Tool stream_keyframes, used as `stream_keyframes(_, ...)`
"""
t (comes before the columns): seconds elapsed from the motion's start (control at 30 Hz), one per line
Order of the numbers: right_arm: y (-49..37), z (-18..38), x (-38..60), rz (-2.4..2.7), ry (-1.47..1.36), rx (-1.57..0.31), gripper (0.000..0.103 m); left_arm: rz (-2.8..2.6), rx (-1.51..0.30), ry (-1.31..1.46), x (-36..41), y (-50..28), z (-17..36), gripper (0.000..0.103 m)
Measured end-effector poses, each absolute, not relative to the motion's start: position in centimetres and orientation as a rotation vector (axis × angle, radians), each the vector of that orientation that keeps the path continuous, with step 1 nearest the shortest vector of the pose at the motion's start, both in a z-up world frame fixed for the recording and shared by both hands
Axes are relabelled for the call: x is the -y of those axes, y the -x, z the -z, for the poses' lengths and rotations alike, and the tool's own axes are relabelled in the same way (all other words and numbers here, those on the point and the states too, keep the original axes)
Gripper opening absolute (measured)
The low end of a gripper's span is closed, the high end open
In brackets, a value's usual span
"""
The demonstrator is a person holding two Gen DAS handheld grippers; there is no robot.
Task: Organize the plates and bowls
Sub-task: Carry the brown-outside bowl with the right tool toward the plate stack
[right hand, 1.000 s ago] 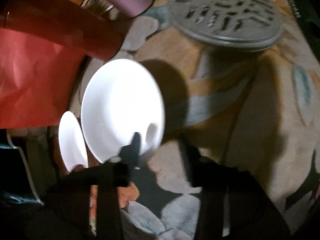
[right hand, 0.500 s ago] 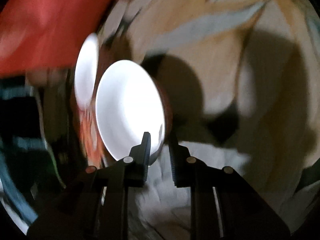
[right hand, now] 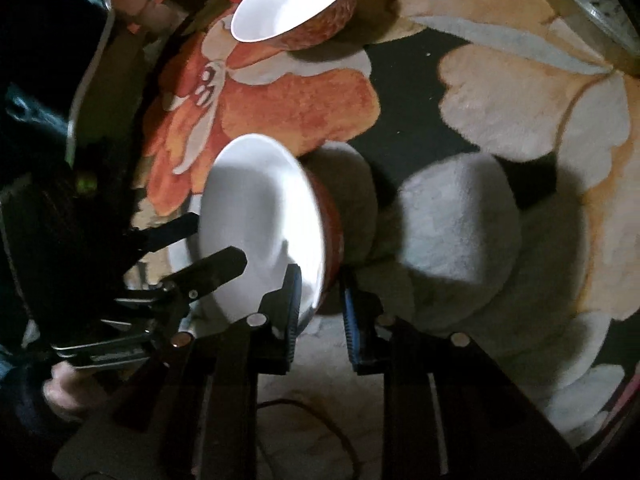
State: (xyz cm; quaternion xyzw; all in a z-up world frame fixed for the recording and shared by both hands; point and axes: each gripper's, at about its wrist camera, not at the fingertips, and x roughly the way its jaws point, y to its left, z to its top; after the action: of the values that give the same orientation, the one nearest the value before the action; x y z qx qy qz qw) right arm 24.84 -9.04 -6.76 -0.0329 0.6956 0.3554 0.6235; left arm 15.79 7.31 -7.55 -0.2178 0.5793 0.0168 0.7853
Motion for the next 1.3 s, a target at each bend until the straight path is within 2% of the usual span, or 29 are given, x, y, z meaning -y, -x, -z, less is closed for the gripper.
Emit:
stream_keyframes(0.1,-24.8,6.7,9.7,-0.785,0.091,-1.574,0.021,-0.036,-1.246,0.49,-7.2,-16.6,7.6,0.076)
stream_keyframes(0.13,-24.8,6.6,10.1,-0.773,0.096,-1.566,0.021,-0.034,-1.252,0.496,-7.1,-16.8,7.8,0.064)
stream_keyframes(0.17,-24.6,6.4,10.3,-0.758,0.102,-1.556,0.021,-0.034,-1.259,0.5,-7.0,-17.0,7.9,0.057)
stream_keyframes(0.3,-24.4,6.6,10.5,-0.729,0.088,-1.526,0.021,-0.038,-1.276,0.497,-6.5,-17.5,8.4,0.045)
stream_keyframes(0.33,-24.4,6.6,10.5,-0.725,0.085,-1.524,0.021,-0.035,-1.272,0.486,-6.2,-17.6,8.4,0.039)
stream_keyframes(0.37,-24.4,6.6,10.4,-0.723,0.083,-1.519,0.021,-0.028,-1.273,0.481,-6.1,-17.6,8.4,0.027)
stream_keyframes(0.43,-24.3,6.6,10.4,-0.715,0.083,-1.51,0.019,-0.018,-1.281,0.472,-5.8,-17.7,8.6,0.013)
stream_keyframes(0.77,-24.0,5.4,11.8,-0.713,0.108,-1.488,0.017,0.063,-1.26,0.414,-3.1,-16.8,7.1,0.013)
stream_keyframes(1.3,-21.5,0.4,21.9,-0.528,0.043,-1.485,0.017,0.297,-1.216,0.27,7.7,-16.2,2.6,0.013)
